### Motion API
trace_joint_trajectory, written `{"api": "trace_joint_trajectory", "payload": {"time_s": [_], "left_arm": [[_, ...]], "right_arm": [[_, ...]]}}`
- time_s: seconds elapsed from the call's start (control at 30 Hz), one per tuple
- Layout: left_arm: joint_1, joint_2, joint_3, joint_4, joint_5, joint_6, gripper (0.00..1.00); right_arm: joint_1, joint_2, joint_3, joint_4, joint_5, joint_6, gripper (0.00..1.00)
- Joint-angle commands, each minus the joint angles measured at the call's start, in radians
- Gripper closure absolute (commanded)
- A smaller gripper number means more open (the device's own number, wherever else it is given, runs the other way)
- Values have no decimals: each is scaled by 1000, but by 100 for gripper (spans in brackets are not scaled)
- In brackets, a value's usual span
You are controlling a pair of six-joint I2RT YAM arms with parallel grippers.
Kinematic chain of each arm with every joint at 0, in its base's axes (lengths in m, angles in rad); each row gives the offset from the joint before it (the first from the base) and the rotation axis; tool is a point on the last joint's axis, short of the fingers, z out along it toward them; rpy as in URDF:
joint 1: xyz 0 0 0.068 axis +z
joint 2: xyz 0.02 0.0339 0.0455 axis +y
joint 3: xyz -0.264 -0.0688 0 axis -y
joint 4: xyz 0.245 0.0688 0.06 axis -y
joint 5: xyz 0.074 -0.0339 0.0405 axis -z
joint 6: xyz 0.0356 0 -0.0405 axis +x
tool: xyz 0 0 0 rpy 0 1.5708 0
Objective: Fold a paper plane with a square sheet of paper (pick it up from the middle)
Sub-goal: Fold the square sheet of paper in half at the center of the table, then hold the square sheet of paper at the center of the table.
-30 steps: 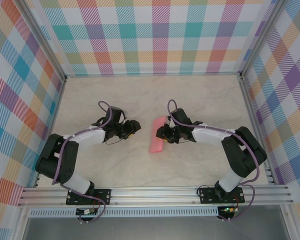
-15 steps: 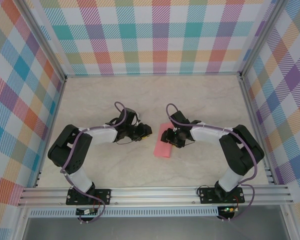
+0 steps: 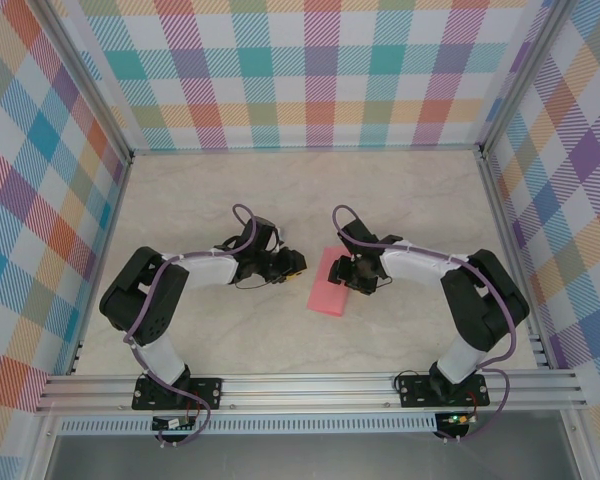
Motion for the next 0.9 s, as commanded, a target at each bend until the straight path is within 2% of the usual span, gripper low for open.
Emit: {"api": "trace_joint_trajectory", "payload": {"time_s": [0.0,0.27,0.5,0.87], "left_arm": [[-22,12,26,8,-23,-15,70],[-30,3,23,10,-49,-10,69],[-31,10,9,70,-18,-12,68],[-34,51,36,78,27,2,70]], "right_arm": [[2,32,-6,25,-40,38,41],[1,70,-3,-2,-76,21,38],[1,132,12,-43,-86,24,35],[2,220,64,-93,-86,8,30]]}}
